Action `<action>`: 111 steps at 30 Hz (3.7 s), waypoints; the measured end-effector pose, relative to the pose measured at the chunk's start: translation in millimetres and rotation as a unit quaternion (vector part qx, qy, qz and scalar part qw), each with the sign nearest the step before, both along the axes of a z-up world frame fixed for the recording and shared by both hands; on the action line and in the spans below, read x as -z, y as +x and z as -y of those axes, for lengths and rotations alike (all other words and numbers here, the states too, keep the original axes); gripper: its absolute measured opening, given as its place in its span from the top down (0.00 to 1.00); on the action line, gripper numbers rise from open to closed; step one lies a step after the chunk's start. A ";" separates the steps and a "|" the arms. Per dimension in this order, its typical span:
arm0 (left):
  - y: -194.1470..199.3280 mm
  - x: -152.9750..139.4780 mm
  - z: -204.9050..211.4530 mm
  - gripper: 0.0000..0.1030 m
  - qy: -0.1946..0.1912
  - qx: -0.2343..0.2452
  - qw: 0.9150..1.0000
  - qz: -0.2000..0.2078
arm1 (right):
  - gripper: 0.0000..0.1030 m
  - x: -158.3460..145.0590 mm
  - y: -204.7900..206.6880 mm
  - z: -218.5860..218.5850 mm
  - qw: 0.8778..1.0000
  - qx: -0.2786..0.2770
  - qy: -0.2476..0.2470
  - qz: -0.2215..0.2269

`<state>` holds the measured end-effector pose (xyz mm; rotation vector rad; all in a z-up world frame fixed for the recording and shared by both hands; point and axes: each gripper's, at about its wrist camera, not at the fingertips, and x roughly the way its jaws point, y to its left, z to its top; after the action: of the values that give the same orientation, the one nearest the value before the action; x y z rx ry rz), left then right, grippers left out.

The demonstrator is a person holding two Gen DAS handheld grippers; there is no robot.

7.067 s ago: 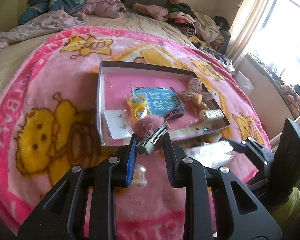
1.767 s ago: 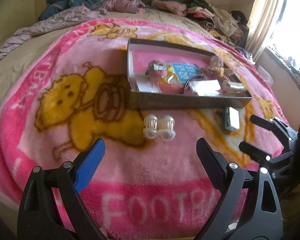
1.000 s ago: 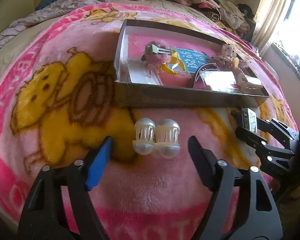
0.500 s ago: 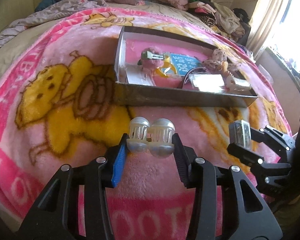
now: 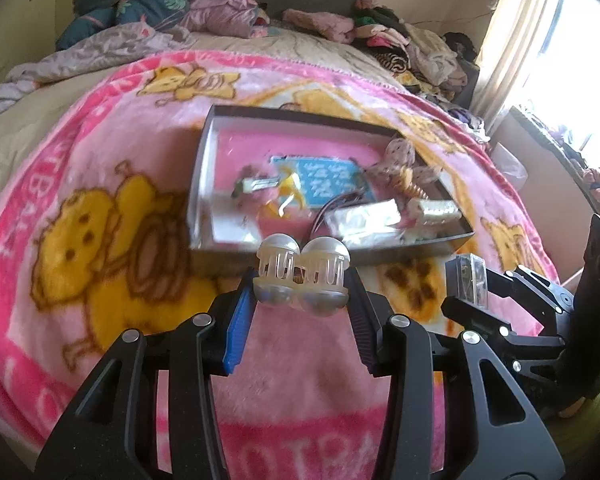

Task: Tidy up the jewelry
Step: 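Grasp the rhinestone clip case with the right tool while the left tool grasps the pearl earrings, then lower the rhinestone case into the box with the right tool while the left tool releases the earrings, then withdraw both open tools from the box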

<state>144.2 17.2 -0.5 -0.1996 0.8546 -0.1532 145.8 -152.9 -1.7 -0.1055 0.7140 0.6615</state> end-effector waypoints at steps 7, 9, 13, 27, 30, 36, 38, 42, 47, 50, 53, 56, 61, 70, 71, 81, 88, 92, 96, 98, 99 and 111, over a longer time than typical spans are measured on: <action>17.0 -8.5 9.7 0.66 0.001 0.012 1.000 0.007 | 0.53 -14.6 19.2 20.4 0.999 0.030 0.006 0.015; 23.5 -10.2 13.4 0.66 0.002 0.017 1.000 0.008 | 0.53 -17.4 24.4 24.9 0.999 0.038 0.007 0.020; 32.5 -11.6 17.8 0.66 0.003 0.022 1.000 0.009 | 0.53 -20.8 32.9 34.4 0.998 0.053 0.011 0.025; 64.7 -3.7 31.1 0.66 0.000 0.038 0.999 0.002 | 0.53 -26.0 68.7 52.9 0.995 0.093 0.007 0.035; 71.2 2.2 30.3 0.66 -0.001 0.037 0.999 -0.004 | 0.53 -23.5 78.3 51.0 0.994 0.099 -0.001 0.034; 79.4 12.3 29.9 0.66 0.001 0.038 0.999 -0.014 | 0.53 -11.6 100.4 46.2 0.994 0.110 -0.013 0.021; 81.9 15.4 28.9 0.66 0.000 0.038 0.999 -0.016 | 0.53 -6.9 107.5 44.2 0.993 0.116 -0.018 0.016; 85.7 20.7 26.9 0.65 -0.001 0.036 0.999 -0.021 | 0.53 1.5 118.4 41.2 0.992 0.124 -0.027 0.008; 85.1 27.5 23.2 0.65 -0.005 0.033 0.999 -0.022 | 0.53 11.5 128.8 32.6 0.992 0.123 -0.038 -0.001; 84.9 27.5 21.5 0.65 -0.004 0.029 0.999 -0.019 | 0.53 17.9 132.5 27.5 0.991 0.123 -0.048 -0.006; 85.9 27.4 17.5 0.65 -0.003 0.025 1.000 -0.019 | 0.53 20.9 132.8 22.7 0.992 0.117 -0.047 -0.010; 87.0 28.6 10.8 0.65 -0.005 0.015 1.000 -0.019 | 0.53 22.8 131.6 16.9 0.993 0.105 -0.047 -0.013; 90.2 33.6 2.1 0.65 -0.014 0.001 1.000 -0.024 | 0.53 23.5 125.7 12.3 0.995 0.090 -0.041 -0.020; 89.3 35.8 -0.9 0.65 -0.013 -0.002 1.000 -0.025 | 0.41 18.1 103.1 6.5 0.997 0.070 -0.029 -0.023; 89.3 35.8 -1.1 0.65 -0.013 -0.002 1.000 -0.025 | 0.41 17.1 99.9 6.3 0.997 0.069 -0.028 -0.022; 81.7 25.9 -0.7 0.54 -0.016 -0.002 1.000 -0.017 | 0.33 8.7 66.0 18.4 0.997 0.073 -0.016 -0.019; 69.3 9.6 1.3 0.46 -0.016 -0.002 1.000 -0.005 | 0.24 -2.5 48.9 31.3 0.996 0.086 -0.012 -0.010; 58.5 1.2 2.8 0.43 -0.014 -0.001 1.000 0.004 | 0.20 -9.3 39.8 38.6 0.995 0.095 -0.009 -0.003; 43.2 -5.9 5.8 0.37 -0.011 0.001 1.000 0.012 | 0.16 -16.8 29.6 44.9 0.995 0.104 -0.007 0.006; 34.6 -9.6 6.3 0.31 -0.008 0.002 1.000 0.019 | 0.13 -19.9 22.6 46.7 0.994 0.107 -0.007 0.009; 30.2 -11.5 6.2 0.28 -0.006 0.001 1.000 0.024 | 0.12 -21.2 19.7 46.8 0.994 0.108 -0.006 0.010; -26.3 -14.8 0.0 0.09 0.006 -0.006 0.999 0.033 | 0.05 -26.4 -17.7 43.1 0.993 0.119 0.000 0.023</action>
<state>118.0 17.2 14.3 -0.1872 0.7883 -0.1426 128.0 -195.9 24.6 -0.0344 0.6699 0.4303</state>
